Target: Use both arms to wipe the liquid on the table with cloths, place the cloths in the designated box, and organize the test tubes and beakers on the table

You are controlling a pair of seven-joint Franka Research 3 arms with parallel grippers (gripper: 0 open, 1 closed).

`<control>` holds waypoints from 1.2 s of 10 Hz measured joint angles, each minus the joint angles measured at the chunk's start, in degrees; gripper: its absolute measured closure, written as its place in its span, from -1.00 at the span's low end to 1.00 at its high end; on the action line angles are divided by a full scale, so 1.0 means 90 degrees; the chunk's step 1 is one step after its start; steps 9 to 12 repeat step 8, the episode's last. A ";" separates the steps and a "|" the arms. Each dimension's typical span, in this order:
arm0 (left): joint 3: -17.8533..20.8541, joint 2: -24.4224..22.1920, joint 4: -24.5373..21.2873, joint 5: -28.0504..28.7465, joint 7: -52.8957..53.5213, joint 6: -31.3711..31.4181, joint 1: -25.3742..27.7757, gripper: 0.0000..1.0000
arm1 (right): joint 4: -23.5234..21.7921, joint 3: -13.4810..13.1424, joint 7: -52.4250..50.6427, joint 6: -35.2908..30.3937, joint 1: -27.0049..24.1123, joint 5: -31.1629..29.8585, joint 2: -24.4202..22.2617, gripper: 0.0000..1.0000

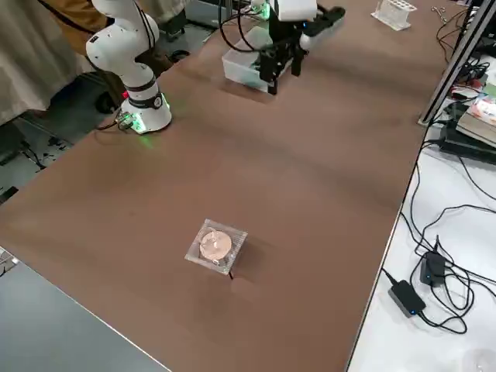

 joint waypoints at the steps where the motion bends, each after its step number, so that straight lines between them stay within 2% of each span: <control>1: -0.0004 -0.0037 -0.0027 0.0000 0.0000 -0.0006 -0.0005 -0.98 | -0.0249 0.0002 0.0001 0.0239 0.0001 0.0000 0.0033 -0.99; 3: -0.0005 -0.0091 -0.0044 0.0000 0.0000 -0.0010 -0.0006 -0.98 | -0.0266 0.0012 0.0000 0.0176 0.0005 0.0000 0.0028 -0.99; 7: 0.0008 -0.0077 0.0027 0.0005 0.0001 -0.0007 0.0048 -0.98 | 0.0061 0.0007 -0.0002 -0.0622 0.0002 0.0000 -0.0160 -0.99; 12: 0.0012 -0.0040 0.0100 0.0005 0.0007 -0.0007 0.0104 -0.98 | 0.0077 0.0010 -0.0002 -0.0658 0.0002 0.0000 -0.0163 -0.99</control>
